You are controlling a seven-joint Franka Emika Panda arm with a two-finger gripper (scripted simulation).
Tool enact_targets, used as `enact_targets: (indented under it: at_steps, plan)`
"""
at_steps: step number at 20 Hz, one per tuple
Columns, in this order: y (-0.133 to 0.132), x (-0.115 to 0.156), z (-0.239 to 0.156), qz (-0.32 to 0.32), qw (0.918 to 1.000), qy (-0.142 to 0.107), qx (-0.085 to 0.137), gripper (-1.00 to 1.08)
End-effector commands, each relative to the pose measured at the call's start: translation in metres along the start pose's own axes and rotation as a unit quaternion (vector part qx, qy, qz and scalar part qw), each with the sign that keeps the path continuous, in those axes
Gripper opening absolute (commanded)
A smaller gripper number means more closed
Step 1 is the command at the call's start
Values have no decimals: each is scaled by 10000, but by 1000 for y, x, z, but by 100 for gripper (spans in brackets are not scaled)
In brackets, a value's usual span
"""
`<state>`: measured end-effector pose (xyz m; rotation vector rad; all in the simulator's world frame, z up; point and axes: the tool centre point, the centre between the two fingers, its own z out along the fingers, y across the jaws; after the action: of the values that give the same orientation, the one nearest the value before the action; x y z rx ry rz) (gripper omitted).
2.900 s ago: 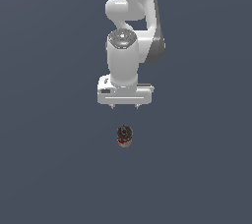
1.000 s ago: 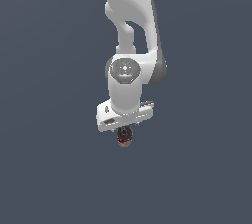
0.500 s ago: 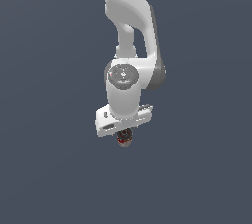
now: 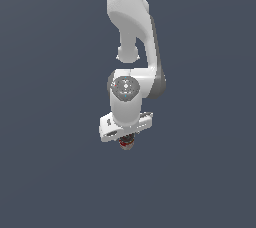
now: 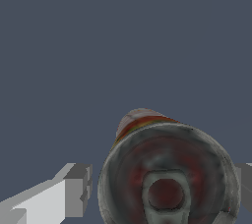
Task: Pick up the object and move it to a goal position.
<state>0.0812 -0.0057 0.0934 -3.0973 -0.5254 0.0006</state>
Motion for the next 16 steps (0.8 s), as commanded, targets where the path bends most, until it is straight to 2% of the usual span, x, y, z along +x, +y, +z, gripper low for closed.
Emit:
enact_targets:
  at_steps: [1, 8, 9, 16]
  plan:
    - [0, 0, 11, -5, 10000, 2, 0, 100]
    - [1, 1, 16, -5, 10000, 2, 0, 100]
    - [1, 1, 16, -5, 10000, 2, 0, -100]
    - [1, 1, 16, -5, 10000, 2, 0, -100]
